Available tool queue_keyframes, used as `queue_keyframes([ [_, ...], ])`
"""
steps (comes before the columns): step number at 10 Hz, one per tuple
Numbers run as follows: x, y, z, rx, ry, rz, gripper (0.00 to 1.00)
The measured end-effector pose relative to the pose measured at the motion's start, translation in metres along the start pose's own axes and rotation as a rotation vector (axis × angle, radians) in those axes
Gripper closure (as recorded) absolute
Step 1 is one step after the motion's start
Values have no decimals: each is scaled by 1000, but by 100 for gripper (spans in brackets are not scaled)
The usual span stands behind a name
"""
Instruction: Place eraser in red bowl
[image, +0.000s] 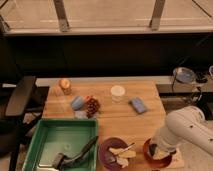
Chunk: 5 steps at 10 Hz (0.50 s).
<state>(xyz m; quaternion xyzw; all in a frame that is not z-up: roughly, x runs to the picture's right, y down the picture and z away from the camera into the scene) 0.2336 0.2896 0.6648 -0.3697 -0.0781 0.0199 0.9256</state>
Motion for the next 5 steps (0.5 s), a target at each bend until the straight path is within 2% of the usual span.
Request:
queue_keyframes([
  [5,-3,-3,2,-2,-9,-6,21],
])
